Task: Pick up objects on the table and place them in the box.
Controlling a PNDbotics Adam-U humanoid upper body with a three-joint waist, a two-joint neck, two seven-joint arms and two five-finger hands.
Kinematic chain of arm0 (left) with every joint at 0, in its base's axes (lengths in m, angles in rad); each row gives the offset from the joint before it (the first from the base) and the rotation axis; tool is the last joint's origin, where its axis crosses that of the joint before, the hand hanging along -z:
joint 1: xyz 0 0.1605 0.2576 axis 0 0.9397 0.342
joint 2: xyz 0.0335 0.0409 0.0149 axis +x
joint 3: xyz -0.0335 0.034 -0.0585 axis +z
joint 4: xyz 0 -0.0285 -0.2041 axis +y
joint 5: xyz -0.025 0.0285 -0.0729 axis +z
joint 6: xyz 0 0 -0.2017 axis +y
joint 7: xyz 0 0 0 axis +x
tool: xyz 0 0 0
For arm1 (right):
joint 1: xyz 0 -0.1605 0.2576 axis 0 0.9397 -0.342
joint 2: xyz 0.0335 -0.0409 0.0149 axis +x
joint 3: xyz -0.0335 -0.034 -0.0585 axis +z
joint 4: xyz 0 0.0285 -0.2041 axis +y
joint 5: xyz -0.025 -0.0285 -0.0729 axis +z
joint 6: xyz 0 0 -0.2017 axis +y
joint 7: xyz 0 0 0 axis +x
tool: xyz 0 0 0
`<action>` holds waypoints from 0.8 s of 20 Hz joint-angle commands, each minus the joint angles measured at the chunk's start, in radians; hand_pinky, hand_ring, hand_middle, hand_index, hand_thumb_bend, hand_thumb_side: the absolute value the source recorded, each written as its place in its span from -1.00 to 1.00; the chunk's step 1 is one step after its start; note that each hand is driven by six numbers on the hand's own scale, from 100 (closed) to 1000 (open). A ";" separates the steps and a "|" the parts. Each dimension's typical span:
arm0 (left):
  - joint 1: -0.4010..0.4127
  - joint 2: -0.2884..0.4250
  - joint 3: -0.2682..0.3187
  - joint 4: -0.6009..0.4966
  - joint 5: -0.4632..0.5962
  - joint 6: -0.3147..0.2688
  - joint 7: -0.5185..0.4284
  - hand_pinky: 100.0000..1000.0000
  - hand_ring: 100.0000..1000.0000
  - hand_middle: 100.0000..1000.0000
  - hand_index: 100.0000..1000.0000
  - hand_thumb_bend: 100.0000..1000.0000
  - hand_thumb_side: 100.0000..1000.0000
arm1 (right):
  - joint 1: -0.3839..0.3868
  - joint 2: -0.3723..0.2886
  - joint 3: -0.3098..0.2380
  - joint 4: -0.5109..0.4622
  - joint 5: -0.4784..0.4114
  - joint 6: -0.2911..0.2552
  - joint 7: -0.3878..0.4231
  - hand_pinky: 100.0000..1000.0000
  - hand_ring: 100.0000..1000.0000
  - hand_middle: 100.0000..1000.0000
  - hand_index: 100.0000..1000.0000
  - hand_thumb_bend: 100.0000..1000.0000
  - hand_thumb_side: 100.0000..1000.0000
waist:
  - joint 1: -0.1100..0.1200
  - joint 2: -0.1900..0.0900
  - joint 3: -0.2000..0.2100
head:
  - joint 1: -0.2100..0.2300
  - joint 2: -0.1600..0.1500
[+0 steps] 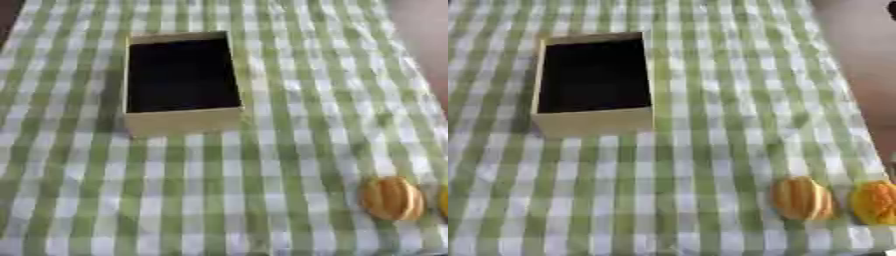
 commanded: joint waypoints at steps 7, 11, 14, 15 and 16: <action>-0.002 0.018 0.005 -0.018 -0.007 -0.001 -0.001 0.37 0.33 0.31 0.62 -0.81 0.09 | 0.018 -0.040 -0.010 -0.017 0.013 -0.018 -0.002 0.75 0.56 0.24 0.62 -1.00 -0.06 | -0.003 -0.019 -0.004 | 0.004 0.005; 0.004 0.031 0.008 -0.018 -0.012 -0.001 0.002 0.38 0.33 0.31 0.62 -0.81 0.08 | 0.095 -0.127 -0.009 -0.017 0.084 -0.065 -0.009 0.72 0.58 0.27 0.63 -1.00 -0.11 | -0.012 -0.023 -0.012 | 0.011 0.010; 0.012 0.044 0.012 -0.018 -0.019 0.000 0.007 0.38 0.33 0.31 0.62 -0.81 0.08 | 0.199 -0.226 -0.012 -0.017 0.205 -0.115 -0.029 0.70 0.60 0.32 0.65 -1.00 -0.23 | -0.019 -0.025 -0.025 | 0.009 0.013; 0.014 0.047 0.013 -0.018 -0.021 0.000 0.009 0.38 0.33 0.31 0.62 -0.81 0.08 | 0.231 -0.251 -0.014 -0.017 0.248 -0.125 -0.046 0.69 0.60 0.33 0.65 -1.00 -0.26 | -0.021 -0.026 -0.030 | 0.008 0.014; 0.015 0.049 0.014 -0.018 -0.022 0.001 0.010 0.38 0.33 0.31 0.62 -0.81 0.08 | 0.263 -0.276 -0.017 -0.017 0.292 -0.131 -0.065 0.68 0.60 0.35 0.66 -1.00 -0.29 | -0.023 -0.027 -0.035 | 0.008 0.013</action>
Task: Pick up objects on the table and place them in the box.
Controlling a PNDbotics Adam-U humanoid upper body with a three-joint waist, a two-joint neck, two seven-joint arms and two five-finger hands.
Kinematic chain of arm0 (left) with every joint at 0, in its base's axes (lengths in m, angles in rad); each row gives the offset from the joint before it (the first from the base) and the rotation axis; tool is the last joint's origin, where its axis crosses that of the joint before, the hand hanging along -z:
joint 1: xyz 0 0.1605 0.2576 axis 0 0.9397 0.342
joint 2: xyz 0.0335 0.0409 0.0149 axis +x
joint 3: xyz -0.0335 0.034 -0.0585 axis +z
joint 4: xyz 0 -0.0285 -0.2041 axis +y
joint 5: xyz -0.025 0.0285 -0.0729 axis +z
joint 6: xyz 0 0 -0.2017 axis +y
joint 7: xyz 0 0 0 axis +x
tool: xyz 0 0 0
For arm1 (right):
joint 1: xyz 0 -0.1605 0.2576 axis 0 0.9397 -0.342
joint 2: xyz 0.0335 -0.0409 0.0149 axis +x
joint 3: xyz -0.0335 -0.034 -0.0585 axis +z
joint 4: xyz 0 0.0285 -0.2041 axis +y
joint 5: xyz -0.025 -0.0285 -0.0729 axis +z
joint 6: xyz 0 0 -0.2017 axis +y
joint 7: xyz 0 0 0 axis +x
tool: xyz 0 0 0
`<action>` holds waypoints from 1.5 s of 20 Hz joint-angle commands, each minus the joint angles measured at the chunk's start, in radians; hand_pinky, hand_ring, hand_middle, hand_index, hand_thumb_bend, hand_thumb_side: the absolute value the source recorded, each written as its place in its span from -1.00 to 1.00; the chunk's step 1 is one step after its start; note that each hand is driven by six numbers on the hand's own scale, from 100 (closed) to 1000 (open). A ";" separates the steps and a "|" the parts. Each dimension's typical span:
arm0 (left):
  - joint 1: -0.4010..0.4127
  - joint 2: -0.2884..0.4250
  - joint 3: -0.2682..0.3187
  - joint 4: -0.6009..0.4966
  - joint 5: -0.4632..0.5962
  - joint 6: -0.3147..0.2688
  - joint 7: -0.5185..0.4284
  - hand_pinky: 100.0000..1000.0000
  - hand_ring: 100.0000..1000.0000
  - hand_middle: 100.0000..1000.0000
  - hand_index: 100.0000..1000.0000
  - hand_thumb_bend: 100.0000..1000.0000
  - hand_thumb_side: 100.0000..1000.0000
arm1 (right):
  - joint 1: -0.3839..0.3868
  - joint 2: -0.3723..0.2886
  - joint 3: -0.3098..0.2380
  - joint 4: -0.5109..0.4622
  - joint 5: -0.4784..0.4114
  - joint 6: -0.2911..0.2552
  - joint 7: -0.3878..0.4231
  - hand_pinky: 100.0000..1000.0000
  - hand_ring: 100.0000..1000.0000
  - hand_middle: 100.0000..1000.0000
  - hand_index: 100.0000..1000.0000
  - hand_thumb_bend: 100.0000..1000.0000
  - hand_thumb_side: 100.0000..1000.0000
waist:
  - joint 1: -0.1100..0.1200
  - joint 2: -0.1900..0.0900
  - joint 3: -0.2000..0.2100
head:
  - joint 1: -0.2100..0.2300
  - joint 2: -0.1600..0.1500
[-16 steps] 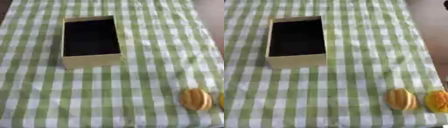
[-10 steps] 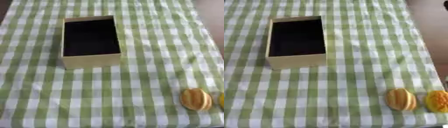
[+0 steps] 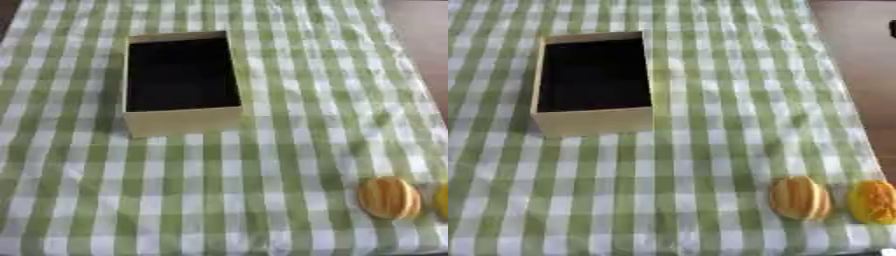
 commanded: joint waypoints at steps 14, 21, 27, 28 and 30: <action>0.019 0.062 0.014 -0.018 -0.025 0.004 0.015 0.37 0.33 0.31 0.62 -0.82 0.08 | 0.338 -0.188 0.026 -0.017 0.760 0.048 -0.261 0.65 0.69 0.60 0.76 -1.00 -0.85 | -0.023 -0.032 -0.059 | 0.023 0.012; 0.022 0.072 0.015 -0.018 -0.031 0.004 0.020 0.37 0.33 0.31 0.62 -0.82 0.08 | 0.408 -0.143 0.061 -0.017 0.943 0.019 -0.246 0.68 0.73 0.65 0.79 -1.00 -0.79 | -0.025 -0.031 -0.081 | 0.038 0.009; 0.022 0.068 0.015 -0.018 -0.033 0.003 0.020 0.37 0.33 0.31 0.62 -0.83 0.09 | 0.423 -0.108 0.081 -0.017 1.048 -0.033 -0.232 0.70 0.74 0.66 0.80 -1.00 -0.74 | -0.018 -0.023 -0.083 | 0.041 -0.015; 0.022 0.067 0.015 -0.018 -0.033 0.004 0.020 0.37 0.33 0.31 0.62 -0.84 0.10 | 0.425 -0.102 0.083 -0.017 1.061 -0.039 -0.226 0.71 0.75 0.66 0.80 -1.00 -0.68 | -0.016 -0.019 -0.083 | 0.037 -0.024; 0.020 0.066 0.016 -0.018 -0.034 0.003 0.021 0.37 0.33 0.31 0.62 -0.84 0.10 | 0.426 -0.087 0.086 -0.017 1.082 -0.048 -0.215 0.71 0.76 0.67 0.80 -1.00 -0.71 | -0.014 -0.014 -0.085 | 0.026 -0.035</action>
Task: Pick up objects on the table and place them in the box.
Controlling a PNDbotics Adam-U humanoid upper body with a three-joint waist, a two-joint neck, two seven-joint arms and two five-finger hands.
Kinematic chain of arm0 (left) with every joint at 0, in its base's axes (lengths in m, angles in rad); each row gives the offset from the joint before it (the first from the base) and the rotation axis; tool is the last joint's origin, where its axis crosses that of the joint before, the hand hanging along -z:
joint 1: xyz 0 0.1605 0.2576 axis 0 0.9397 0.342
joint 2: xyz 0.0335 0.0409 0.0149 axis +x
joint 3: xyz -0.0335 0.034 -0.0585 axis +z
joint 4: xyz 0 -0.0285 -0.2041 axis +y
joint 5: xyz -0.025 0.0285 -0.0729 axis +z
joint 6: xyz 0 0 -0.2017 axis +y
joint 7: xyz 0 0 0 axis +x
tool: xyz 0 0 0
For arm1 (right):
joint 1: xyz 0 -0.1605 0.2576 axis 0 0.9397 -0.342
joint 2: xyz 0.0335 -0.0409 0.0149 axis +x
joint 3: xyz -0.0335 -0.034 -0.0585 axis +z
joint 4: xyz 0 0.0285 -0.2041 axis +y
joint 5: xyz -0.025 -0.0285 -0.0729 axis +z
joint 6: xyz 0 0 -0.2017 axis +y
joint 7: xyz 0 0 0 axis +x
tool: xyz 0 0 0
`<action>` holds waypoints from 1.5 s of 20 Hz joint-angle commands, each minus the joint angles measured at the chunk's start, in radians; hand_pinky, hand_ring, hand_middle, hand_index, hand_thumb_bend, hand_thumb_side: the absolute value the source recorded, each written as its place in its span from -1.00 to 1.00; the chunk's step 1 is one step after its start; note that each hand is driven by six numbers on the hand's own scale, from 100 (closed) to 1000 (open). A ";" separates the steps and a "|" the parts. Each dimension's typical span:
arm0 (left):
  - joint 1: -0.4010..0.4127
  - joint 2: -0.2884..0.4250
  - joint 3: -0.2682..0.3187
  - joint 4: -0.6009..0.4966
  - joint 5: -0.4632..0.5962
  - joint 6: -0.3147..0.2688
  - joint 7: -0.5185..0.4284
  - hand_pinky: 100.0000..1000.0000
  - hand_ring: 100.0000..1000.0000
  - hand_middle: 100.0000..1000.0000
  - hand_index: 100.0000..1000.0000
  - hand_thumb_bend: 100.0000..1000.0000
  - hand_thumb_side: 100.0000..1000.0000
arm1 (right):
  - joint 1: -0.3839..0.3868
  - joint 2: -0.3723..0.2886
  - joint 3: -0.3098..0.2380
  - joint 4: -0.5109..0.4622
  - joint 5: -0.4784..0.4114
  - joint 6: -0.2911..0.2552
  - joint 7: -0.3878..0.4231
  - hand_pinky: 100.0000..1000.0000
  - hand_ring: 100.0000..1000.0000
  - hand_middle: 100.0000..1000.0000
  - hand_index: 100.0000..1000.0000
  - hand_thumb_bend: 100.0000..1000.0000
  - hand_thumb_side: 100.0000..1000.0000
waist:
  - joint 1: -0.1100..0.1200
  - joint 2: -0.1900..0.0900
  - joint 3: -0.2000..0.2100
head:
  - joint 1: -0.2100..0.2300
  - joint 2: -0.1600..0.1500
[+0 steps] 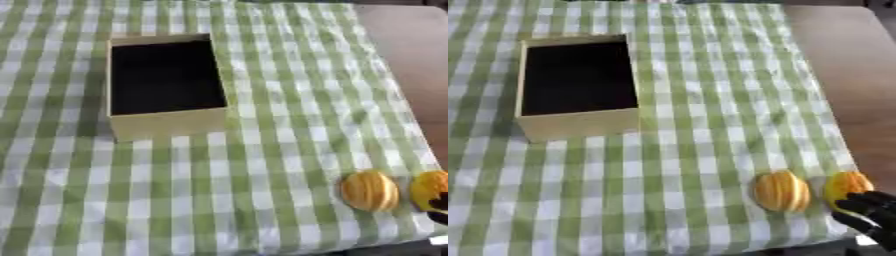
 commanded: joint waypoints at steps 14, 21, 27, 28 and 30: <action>-0.006 0.016 0.004 -0.018 -0.009 0.004 0.002 0.37 0.32 0.31 0.61 -0.87 0.13 | -0.061 -0.027 -0.063 -0.016 -0.018 -0.012 -0.186 0.67 0.72 0.64 0.79 -1.00 -0.92 | 0.016 0.004 -0.015 | -0.036 -0.027; -0.010 0.012 -0.001 -0.018 -0.005 0.007 -0.007 0.37 0.32 0.32 0.61 -0.88 0.14 | -0.096 -0.086 -0.069 -0.016 -0.074 0.056 -0.174 0.66 0.72 0.65 0.80 -1.00 -0.88 | 0.016 0.011 -0.007 | -0.040 -0.037; -0.011 0.007 0.000 -0.018 -0.004 0.007 -0.009 0.37 0.32 0.32 0.61 -0.89 0.16 | -0.123 -0.117 -0.064 -0.016 -0.104 0.117 -0.113 0.66 0.74 0.67 0.81 -1.00 -0.82 | 0.020 0.025 0.004 | -0.041 -0.054; -0.011 0.005 0.000 -0.018 -0.004 0.007 -0.009 0.37 0.32 0.32 0.61 -0.89 0.16 | -0.124 -0.120 -0.064 -0.016 -0.107 0.127 -0.098 0.66 0.75 0.68 0.82 -1.00 -0.80 | 0.021 0.026 0.004 | -0.042 -0.056; -0.012 0.004 -0.001 -0.018 -0.003 0.008 -0.010 0.37 0.32 0.32 0.61 -0.89 0.16 | -0.128 -0.126 -0.064 -0.016 -0.115 0.148 -0.060 0.67 0.77 0.68 0.83 -1.00 -0.87 | 0.021 0.027 0.005 | -0.045 -0.057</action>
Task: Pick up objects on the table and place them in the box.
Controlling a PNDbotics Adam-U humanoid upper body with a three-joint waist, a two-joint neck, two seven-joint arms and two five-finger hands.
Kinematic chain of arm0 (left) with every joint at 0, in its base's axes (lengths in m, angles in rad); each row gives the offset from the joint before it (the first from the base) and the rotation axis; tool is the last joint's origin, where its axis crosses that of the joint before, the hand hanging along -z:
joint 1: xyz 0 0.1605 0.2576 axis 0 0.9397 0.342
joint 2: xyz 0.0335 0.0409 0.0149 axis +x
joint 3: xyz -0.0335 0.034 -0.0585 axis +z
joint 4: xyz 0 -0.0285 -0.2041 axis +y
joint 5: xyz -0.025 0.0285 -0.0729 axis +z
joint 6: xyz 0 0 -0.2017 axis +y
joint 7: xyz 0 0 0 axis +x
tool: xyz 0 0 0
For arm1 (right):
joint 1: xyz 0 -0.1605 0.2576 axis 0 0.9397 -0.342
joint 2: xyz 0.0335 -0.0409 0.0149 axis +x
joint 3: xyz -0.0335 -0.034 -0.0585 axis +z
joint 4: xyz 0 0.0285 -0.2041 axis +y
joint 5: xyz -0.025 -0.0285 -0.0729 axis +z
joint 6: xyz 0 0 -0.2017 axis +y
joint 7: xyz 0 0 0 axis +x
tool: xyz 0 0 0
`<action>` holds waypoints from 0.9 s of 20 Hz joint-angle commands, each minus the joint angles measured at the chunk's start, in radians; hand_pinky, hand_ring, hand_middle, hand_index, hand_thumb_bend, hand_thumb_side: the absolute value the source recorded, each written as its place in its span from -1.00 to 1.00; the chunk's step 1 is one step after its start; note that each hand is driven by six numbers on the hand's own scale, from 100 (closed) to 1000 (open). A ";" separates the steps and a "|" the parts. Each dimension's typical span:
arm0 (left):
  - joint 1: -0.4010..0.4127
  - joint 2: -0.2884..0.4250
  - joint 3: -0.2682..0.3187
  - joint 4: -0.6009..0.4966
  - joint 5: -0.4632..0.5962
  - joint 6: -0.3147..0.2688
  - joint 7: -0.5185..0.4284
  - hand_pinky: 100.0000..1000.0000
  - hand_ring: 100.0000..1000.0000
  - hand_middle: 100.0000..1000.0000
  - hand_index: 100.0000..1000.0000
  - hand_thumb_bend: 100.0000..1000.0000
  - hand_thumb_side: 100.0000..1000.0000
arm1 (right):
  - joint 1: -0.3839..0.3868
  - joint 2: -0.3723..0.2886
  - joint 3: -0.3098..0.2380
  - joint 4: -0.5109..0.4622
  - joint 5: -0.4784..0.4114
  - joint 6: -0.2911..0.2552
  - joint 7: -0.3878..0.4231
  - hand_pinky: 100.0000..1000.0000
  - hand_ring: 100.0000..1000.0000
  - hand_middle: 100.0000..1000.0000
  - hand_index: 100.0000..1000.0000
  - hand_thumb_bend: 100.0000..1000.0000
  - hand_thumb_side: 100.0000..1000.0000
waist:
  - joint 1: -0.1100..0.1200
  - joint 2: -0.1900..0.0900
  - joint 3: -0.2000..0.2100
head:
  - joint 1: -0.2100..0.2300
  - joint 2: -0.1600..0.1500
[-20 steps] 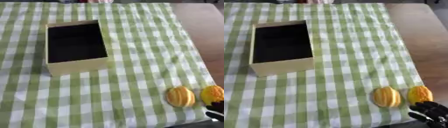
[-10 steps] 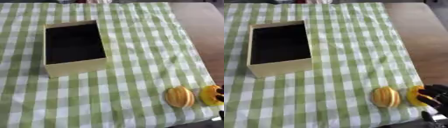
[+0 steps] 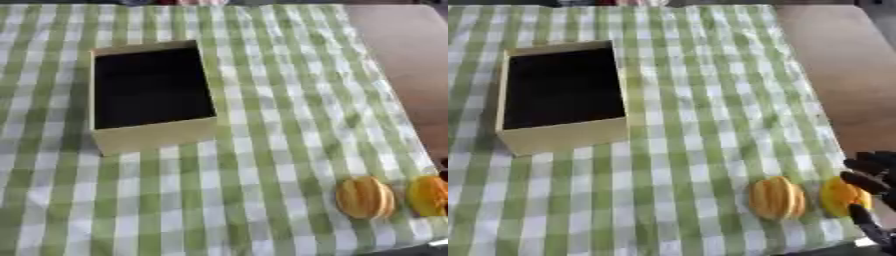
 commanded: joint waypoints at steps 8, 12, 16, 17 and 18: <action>-0.010 0.001 -0.006 -0.018 0.008 0.007 -0.015 0.37 0.32 0.32 0.61 -0.89 0.17 | -0.022 -0.088 -0.012 -0.016 -0.132 0.051 0.215 0.74 0.80 0.59 0.79 -0.57 -0.55 | -0.002 -0.015 0.005 | -0.009 -0.021; -0.010 0.002 -0.005 -0.018 0.010 0.009 -0.020 0.37 0.32 0.32 0.61 -0.89 0.17 | -0.025 -0.097 -0.020 -0.016 -0.220 0.059 0.288 0.77 0.80 0.58 0.82 -0.77 -0.34 | -0.002 -0.015 0.005 | -0.010 -0.023; -0.009 0.004 -0.005 -0.018 0.011 0.013 -0.027 0.37 0.32 0.32 0.61 -0.90 0.18 | -0.033 -0.101 -0.040 -0.016 -0.324 0.026 0.351 0.78 0.80 0.56 0.84 -0.90 -0.53 | -0.002 -0.017 -0.001 | -0.006 -0.019; -0.008 0.005 -0.005 -0.018 0.011 0.014 -0.029 0.37 0.32 0.32 0.61 -0.90 0.18 | -0.038 -0.107 -0.049 -0.016 -0.348 0.019 0.361 0.78 0.80 0.57 0.84 -0.90 -0.53 | -0.002 -0.017 -0.003 | -0.005 -0.018; -0.007 0.005 -0.005 -0.018 0.011 0.015 -0.030 0.37 0.32 0.32 0.61 -0.90 0.18 | -0.042 -0.114 -0.059 -0.016 -0.368 0.015 0.370 0.78 0.80 0.57 0.84 -0.90 -0.53 | -0.002 -0.018 -0.005 | -0.004 -0.017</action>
